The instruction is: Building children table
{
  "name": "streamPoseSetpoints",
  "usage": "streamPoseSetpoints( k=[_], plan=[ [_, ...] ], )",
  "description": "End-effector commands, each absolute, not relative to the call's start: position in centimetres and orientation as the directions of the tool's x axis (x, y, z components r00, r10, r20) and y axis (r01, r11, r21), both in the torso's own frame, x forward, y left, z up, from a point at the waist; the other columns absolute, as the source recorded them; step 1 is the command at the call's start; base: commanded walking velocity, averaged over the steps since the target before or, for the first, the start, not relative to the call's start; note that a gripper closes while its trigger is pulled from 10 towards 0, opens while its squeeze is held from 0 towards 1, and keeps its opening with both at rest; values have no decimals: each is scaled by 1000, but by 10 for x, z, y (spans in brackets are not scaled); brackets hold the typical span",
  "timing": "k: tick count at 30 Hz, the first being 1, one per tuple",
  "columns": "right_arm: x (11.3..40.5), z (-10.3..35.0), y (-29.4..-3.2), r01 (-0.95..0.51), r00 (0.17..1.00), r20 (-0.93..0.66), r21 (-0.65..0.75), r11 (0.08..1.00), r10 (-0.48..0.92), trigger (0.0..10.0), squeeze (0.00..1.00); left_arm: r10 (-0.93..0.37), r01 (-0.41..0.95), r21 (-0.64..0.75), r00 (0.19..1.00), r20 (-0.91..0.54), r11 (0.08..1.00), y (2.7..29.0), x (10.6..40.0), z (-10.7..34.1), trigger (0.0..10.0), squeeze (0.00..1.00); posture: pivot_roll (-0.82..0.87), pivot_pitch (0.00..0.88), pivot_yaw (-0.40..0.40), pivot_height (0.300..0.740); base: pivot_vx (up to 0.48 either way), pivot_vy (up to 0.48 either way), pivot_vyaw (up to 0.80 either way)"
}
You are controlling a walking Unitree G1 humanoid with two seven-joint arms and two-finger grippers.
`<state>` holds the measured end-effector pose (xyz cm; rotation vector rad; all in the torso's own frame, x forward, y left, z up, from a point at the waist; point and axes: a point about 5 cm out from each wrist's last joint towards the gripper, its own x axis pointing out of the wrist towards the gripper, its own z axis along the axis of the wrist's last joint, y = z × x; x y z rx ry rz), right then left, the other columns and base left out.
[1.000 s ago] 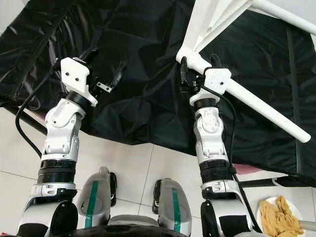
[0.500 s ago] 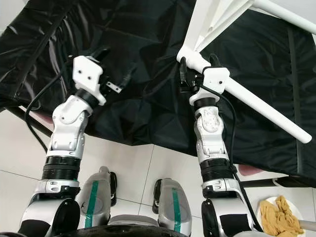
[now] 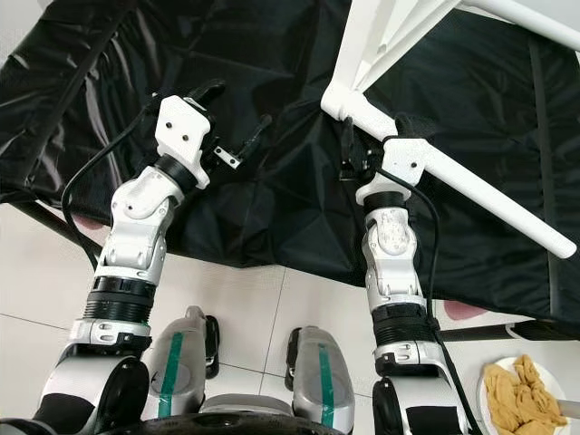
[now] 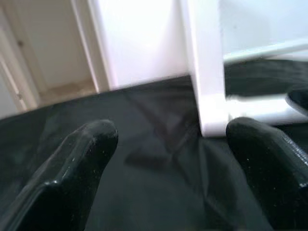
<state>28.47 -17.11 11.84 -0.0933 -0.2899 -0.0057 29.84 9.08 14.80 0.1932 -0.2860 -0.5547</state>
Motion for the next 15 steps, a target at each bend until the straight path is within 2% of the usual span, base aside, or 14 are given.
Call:
streamPoseSetpoints(
  k=[1, 7, 15],
  plan=[
    [282, 116, -169, 14, 959, 283, -101, 995, 15, 10000, 0, -334, 303, 163, 916, 224, 939, 100, 298, 138, 10000, 0, 45, 16, -32, 740, 0, 0, 0],
    [287, 117, -166, -12, 960, 276, -119, 993, 44, 10000, 0, -256, 232, 125, 938, 234, 965, 106, 299, 139, 10000, 0, 70, 14, -53, 740, 0, 0, 0],
    [298, 126, -168, -16, 956, 289, -124, 992, 51, 10000, 0, -227, 202, 119, 937, 264, 972, 112, 303, 147, 10000, 0, 83, 4, -62, 740, 0, 0, 0]
  ],
)
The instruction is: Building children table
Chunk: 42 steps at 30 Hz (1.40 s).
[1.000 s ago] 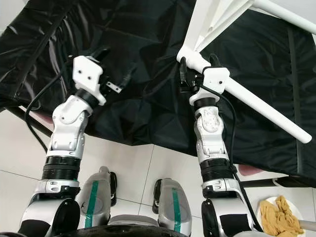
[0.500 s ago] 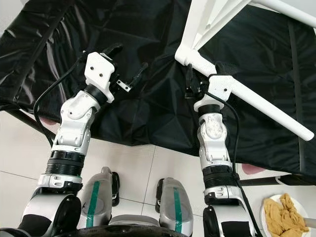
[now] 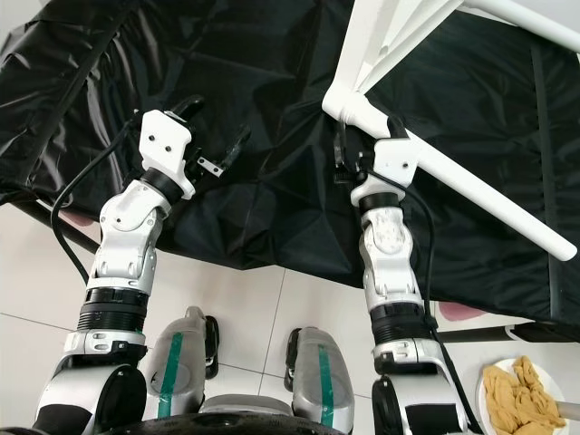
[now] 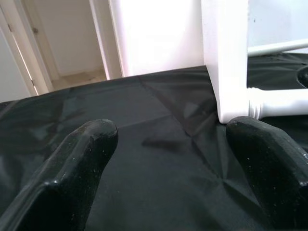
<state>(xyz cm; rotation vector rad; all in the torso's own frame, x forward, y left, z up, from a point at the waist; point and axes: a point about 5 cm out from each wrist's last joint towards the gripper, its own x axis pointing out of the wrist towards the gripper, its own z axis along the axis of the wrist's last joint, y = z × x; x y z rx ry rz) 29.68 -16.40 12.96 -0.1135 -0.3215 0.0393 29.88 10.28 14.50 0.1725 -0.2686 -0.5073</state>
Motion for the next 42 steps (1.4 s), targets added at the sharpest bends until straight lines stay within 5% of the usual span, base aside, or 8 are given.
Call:
streamPoseSetpoints(
  k=[1, 24, 42],
  plan=[
    [298, 126, -168, -16, 956, 289, -124, 992, 51, 10000, 0, -227, 202, 119, 937, 264, 972, 112, 303, 147, 10000, 0, 83, 4, -62, 740, 0, 0, 0],
    [306, 129, -172, -5, 957, 287, -138, 990, 45, 10000, 0, -219, 193, 122, 940, 261, 974, 117, 303, 148, 10000, 0, 93, 0, -71, 740, 0, 0, -592],
    [307, 133, -170, -13, 946, 319, -123, 992, 52, 10000, 0, -221, 187, 147, 936, 273, 971, 118, 303, 151, 10000, 0, 100, 0, -69, 740, 0, 0, 0]
  ],
)
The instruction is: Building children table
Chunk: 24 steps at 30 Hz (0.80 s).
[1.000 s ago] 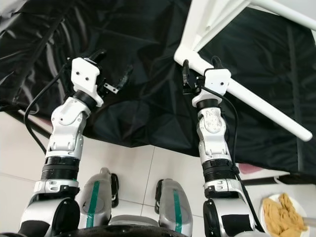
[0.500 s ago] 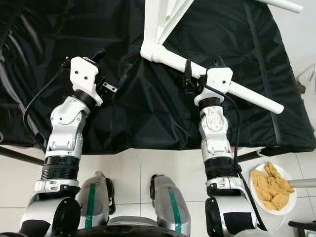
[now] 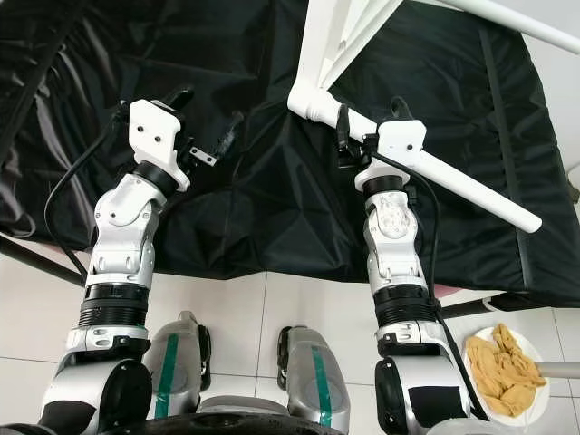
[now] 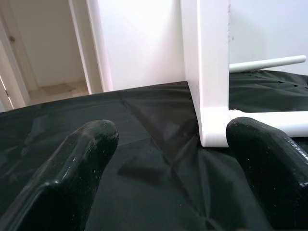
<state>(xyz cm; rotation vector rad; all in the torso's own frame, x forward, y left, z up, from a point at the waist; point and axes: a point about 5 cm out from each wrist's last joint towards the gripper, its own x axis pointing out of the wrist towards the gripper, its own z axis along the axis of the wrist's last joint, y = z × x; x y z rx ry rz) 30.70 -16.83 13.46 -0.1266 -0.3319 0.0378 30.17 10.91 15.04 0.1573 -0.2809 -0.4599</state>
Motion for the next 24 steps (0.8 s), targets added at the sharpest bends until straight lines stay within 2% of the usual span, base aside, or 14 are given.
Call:
streamPoseSetpoints(
  k=[1, 3, 9, 24],
  plan=[
    [307, 133, -170, -13, 946, 319, -123, 992, 52, 10000, 0, -221, 187, 147, 936, 273, 971, 118, 303, 151, 10000, 0, 100, 0, -69, 740, 0, 0, 0],
    [307, 133, -171, -12, 946, 321, -121, 993, 50, 10000, 0, -228, 188, 161, 933, 279, 969, 117, 302, 152, 10000, 0, 99, 0, -69, 740, 0, 0, 0],
    [308, 133, -172, -9, 945, 324, -118, 993, 47, 10000, 0, -235, 193, 166, 927, 292, 967, 117, 302, 154, 10000, 0, 99, 0, -72, 740, 0, -480, 0],
    [306, 131, -172, -11, 946, 319, -118, 993, 49, 10000, 0, -209, 172, 155, 941, 267, 973, 119, 301, 150, 10000, 0, 103, 0, -76, 740, 0, 0, 0]
  ],
)
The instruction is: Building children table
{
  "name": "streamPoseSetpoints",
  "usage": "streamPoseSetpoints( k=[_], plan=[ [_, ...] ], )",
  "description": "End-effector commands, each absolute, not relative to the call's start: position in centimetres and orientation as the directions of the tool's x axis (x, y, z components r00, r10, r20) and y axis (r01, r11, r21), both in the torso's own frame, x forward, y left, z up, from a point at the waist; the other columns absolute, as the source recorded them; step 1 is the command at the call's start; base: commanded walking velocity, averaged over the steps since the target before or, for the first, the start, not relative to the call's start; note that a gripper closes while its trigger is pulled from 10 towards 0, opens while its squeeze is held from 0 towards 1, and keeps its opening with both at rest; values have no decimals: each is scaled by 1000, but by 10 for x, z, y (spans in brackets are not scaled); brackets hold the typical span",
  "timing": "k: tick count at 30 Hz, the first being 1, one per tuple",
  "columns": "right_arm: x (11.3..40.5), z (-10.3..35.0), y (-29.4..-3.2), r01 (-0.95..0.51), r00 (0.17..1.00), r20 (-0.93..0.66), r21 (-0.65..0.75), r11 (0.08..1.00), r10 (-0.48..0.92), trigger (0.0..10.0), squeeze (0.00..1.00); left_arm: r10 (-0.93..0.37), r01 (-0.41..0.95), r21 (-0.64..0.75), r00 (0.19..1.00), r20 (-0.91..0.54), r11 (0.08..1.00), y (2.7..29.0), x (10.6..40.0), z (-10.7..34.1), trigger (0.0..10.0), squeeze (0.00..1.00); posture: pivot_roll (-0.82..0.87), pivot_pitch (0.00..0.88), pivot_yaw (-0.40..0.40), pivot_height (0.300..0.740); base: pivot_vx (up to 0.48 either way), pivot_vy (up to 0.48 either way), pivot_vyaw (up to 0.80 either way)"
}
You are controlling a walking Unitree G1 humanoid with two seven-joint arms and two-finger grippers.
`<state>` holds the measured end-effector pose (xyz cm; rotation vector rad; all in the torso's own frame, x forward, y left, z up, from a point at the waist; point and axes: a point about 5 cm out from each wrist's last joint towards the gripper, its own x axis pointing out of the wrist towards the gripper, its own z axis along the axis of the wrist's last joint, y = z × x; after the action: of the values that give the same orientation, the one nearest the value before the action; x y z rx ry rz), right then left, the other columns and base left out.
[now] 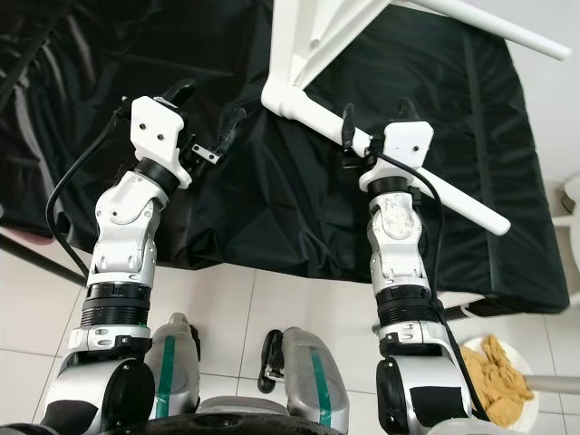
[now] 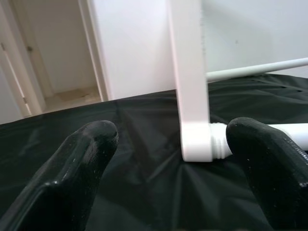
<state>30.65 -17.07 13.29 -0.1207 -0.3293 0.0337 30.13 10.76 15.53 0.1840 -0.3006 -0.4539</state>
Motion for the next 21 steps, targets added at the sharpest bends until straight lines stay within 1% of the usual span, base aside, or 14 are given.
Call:
streamPoseSetpoints(
  k=[1, 14, 17, 21],
  plan=[
    [305, 131, -172, -12, 947, 319, -118, 993, 49, 10000, 0, -208, 171, 154, 941, 266, 973, 119, 301, 150, 10000, 0, 104, 0, -76, 740, 0, 0, 0],
    [305, 131, -173, -6, 947, 319, -111, 994, 42, 10000, 0, -202, 176, 123, 947, 250, 977, 121, 301, 148, 10000, 0, 103, 0, -73, 740, 0, 0, 0],
    [305, 131, -173, -6, 947, 320, -110, 994, 41, 10000, 0, -202, 175, 122, 946, 253, 977, 121, 302, 149, 10000, 0, 104, 0, -74, 740, 0, 393, 0],
    [305, 131, -172, -6, 947, 320, -108, 994, 41, 10000, 0, -202, 166, 155, 945, 259, 974, 120, 301, 150, 10000, 0, 105, 0, -74, 740, 0, 0, 0]
  ],
)
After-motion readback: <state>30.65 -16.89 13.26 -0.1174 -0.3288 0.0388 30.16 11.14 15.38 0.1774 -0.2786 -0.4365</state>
